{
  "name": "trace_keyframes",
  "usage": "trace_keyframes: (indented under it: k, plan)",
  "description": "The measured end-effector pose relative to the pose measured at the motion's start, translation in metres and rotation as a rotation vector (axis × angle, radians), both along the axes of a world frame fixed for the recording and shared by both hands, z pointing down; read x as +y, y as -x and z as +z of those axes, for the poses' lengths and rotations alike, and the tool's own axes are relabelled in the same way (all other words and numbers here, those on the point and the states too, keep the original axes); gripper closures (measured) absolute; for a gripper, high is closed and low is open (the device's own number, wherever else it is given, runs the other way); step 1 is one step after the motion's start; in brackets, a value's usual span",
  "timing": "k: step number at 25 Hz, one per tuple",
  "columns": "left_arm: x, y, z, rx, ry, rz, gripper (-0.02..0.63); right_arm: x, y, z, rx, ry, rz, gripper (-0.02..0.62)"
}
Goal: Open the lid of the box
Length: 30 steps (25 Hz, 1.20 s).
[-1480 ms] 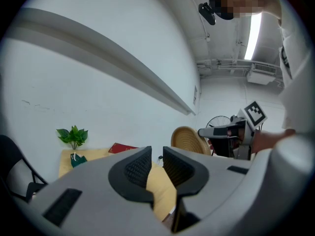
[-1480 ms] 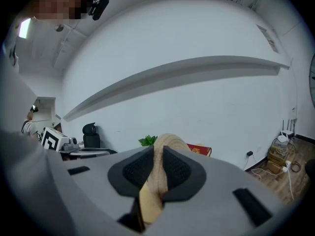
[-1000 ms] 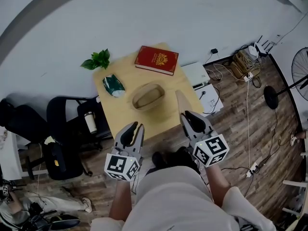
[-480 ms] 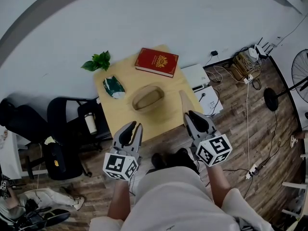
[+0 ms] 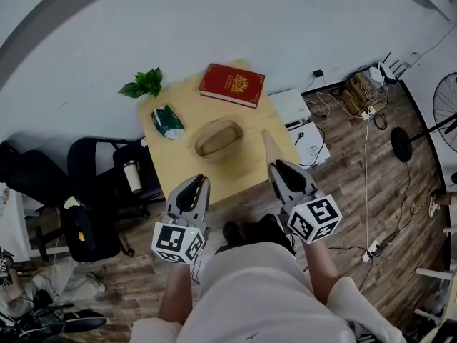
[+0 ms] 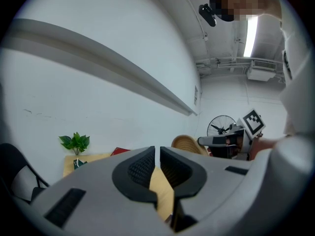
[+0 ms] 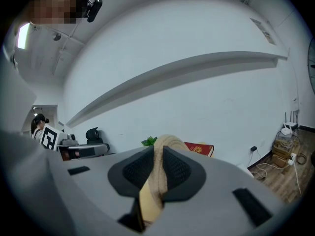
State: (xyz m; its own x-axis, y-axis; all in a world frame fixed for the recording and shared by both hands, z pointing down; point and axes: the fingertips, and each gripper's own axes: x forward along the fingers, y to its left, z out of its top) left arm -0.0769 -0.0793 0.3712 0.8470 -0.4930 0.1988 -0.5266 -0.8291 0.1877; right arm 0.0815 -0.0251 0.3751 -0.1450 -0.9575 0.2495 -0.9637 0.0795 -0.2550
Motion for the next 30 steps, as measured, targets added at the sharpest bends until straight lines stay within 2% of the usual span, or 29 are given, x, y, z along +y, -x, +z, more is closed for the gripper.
trace_keyframes:
  k: [9,30]
  plan:
    - [0.0028,0.0048,0.0025,-0.005,-0.001,0.0,0.594,-0.0005,0.0068,0.0001,0.002,-0.002,-0.008,0.54]
    - [0.003,0.0049,0.0079,0.001,0.015,-0.003,0.595,-0.0018,0.0108,0.0019,0.008,0.005,-0.026,0.54]
